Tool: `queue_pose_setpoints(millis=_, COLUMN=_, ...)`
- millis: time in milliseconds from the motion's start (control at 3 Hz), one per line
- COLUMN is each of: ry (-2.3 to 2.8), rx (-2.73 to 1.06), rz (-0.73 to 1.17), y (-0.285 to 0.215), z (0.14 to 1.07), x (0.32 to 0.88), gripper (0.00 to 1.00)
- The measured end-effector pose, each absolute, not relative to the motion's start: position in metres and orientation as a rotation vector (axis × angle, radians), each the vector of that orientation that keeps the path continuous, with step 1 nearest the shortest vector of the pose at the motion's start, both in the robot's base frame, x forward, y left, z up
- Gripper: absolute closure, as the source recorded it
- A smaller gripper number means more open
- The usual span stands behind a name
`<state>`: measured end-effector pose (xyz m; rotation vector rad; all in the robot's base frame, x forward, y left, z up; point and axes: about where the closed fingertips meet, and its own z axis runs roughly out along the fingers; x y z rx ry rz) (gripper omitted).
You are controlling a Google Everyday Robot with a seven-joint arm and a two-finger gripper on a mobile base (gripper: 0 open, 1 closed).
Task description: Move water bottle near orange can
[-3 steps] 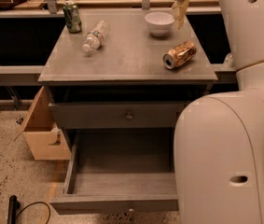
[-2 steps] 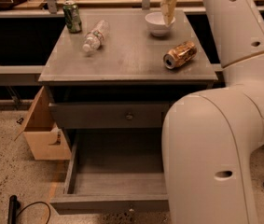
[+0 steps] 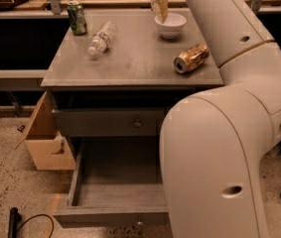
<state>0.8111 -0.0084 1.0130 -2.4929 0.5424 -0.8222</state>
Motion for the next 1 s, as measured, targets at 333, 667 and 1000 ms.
queue_pose_setpoints(millis=333, ry=0.493, rx=-2.516, rz=-0.805, y=0.003, z=0.998, x=0.801, gripper=0.0)
queue_pose_setpoints(millis=667, ry=0.486, rx=-2.543, rz=-0.815, y=0.005, z=0.983, x=0.798, gripper=0.0)
queue_pose_setpoints(millis=1000, ry=0.475, rx=-2.569, rz=-0.923, y=0.013, z=0.98, x=0.809, gripper=0.0)
